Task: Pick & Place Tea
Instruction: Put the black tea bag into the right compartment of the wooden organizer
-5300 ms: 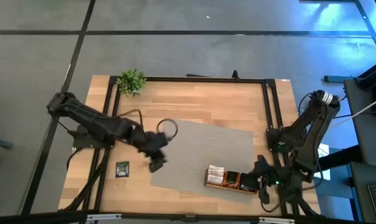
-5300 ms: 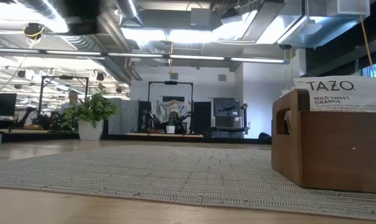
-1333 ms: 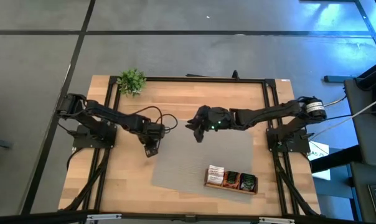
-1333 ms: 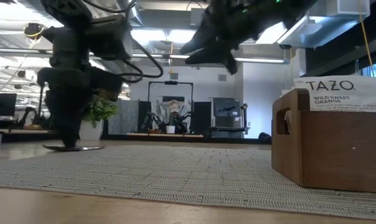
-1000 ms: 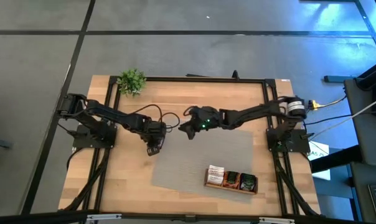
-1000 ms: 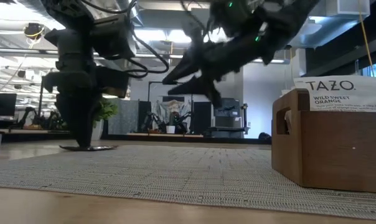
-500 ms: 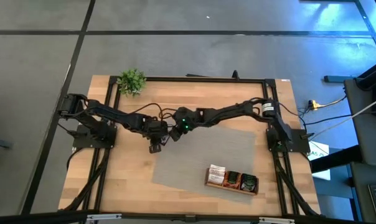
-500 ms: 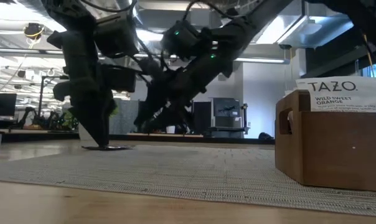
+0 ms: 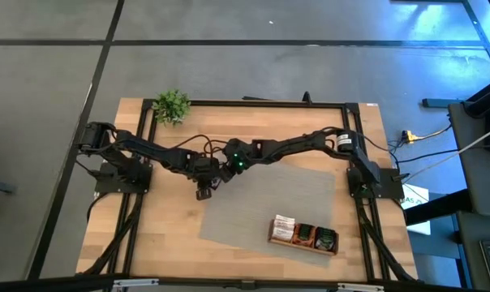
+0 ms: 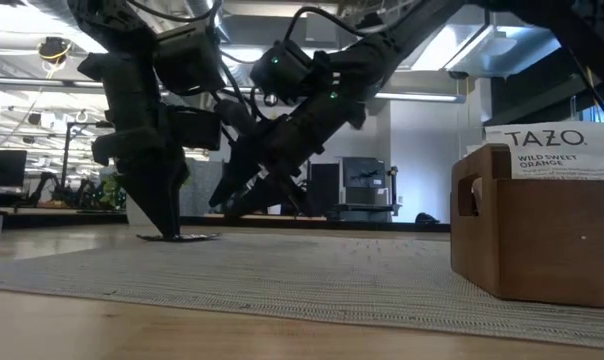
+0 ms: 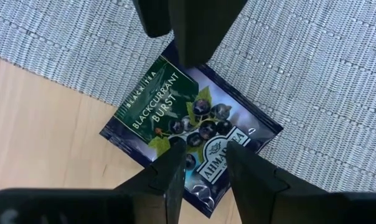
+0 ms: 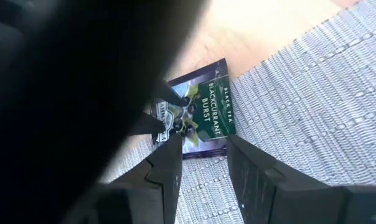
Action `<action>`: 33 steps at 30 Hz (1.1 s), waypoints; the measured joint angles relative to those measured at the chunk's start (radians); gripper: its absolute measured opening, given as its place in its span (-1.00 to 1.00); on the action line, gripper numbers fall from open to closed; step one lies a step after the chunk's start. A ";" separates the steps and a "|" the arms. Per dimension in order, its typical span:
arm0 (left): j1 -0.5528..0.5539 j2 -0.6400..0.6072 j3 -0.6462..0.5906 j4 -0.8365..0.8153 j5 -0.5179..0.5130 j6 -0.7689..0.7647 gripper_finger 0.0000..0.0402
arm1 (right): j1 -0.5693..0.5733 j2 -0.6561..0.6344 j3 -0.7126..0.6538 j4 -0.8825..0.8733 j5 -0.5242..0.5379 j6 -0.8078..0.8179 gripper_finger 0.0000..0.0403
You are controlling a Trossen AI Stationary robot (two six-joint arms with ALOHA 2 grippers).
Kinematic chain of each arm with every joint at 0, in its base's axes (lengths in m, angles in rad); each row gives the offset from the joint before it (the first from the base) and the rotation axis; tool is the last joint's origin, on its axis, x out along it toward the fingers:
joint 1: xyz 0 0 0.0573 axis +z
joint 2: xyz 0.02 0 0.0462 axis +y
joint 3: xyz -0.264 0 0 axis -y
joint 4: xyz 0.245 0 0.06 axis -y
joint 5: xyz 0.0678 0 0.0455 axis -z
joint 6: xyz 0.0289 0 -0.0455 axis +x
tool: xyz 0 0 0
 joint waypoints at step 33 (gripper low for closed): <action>-0.004 -0.053 -0.006 -0.003 0.005 -0.010 -0.44 | -0.011 0.023 0.002 0.126 -0.006 -0.318 -0.37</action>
